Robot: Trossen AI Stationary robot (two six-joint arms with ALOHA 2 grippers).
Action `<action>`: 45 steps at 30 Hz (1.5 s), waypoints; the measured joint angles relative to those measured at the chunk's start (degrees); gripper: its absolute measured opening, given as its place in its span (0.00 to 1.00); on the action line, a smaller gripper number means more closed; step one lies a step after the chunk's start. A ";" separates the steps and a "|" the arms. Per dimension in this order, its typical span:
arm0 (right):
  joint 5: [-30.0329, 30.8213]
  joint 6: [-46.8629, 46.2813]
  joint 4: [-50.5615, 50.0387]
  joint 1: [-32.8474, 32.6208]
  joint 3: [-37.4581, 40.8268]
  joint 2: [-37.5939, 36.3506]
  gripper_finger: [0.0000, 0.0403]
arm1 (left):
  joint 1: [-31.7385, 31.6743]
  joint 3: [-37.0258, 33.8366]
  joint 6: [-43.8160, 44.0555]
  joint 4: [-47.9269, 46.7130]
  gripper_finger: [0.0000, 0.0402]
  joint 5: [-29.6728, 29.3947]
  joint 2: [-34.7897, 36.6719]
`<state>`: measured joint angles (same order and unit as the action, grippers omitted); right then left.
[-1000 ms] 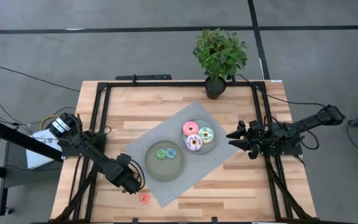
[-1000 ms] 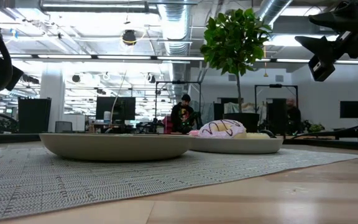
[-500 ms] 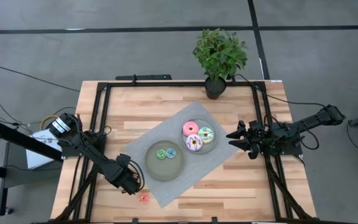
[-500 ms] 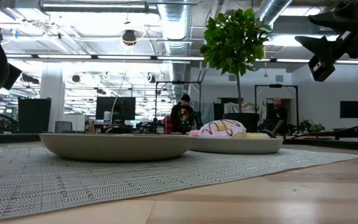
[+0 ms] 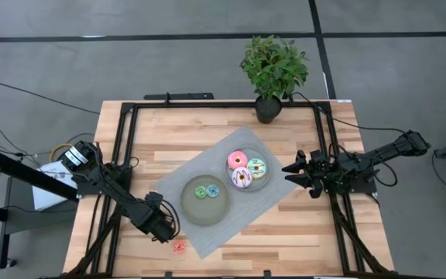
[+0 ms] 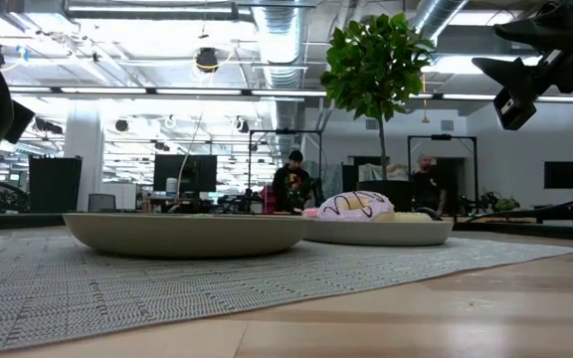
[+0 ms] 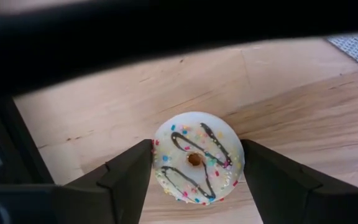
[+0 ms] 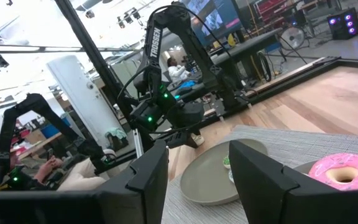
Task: Pick & Place donuts
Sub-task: Put the small white donut on the dark gray plate
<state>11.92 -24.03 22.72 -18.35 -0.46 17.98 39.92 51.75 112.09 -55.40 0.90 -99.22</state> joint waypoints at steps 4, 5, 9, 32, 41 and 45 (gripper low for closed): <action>0.00 0.00 0.02 0.00 -0.01 0.00 0.40 | 0.02 0.00 0.83 -0.02 0.59 -0.29 0.00; 0.00 0.00 0.00 0.00 0.01 0.00 0.40 | 0.02 0.07 0.84 -0.18 0.59 -0.31 0.00; 0.01 0.00 0.00 0.00 0.01 0.00 0.40 | 0.07 2.17 0.80 -3.45 0.59 -1.97 -0.40; 0.04 -1.09 0.02 0.00 0.01 0.00 0.40 | -8.61 15.16 -22.41 -6.20 0.59 -15.26 -0.28; 0.04 -1.09 0.02 0.00 -0.01 0.00 0.40 | -16.70 17.60 -41.57 8.66 0.59 -14.92 -0.22; 0.04 -1.09 0.02 0.00 0.01 0.00 0.40 | -19.37 17.46 -44.94 11.42 0.59 -13.95 -0.26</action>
<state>11.97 -25.12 22.74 -18.35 -0.45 17.98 20.56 69.21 67.15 -43.98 -13.05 -99.48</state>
